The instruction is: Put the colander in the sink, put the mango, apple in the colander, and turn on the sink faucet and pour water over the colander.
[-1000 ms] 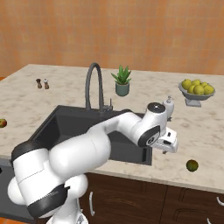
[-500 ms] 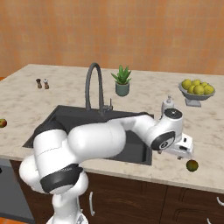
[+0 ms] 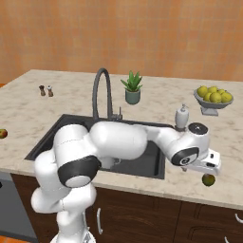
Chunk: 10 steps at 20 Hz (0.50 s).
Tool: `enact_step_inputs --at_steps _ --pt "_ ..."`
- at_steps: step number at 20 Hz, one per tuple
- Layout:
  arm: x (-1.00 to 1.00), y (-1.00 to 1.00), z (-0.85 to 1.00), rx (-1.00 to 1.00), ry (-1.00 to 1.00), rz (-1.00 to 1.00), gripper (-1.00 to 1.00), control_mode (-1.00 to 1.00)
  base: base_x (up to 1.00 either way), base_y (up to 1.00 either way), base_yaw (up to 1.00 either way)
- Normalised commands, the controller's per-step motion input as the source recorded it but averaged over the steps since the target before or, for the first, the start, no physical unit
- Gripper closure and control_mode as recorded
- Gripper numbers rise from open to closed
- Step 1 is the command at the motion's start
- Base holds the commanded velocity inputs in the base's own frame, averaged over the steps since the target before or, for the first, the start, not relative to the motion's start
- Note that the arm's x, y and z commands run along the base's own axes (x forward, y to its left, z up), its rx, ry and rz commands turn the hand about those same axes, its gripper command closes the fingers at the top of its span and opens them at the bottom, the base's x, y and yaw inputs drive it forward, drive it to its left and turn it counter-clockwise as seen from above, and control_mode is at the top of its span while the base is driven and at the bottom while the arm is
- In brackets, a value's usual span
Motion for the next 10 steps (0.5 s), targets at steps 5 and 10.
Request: enact_step_inputs --at_steps 5,10 --pt "0.17 -0.37 -0.03 0.00 0.04 0.00 -1.00 -1.00 0.00 0.00 0.00" --pt "0.12 -0.33 -0.03 0.00 0.07 0.00 -1.00 -1.00 0.00 0.00 0.00"
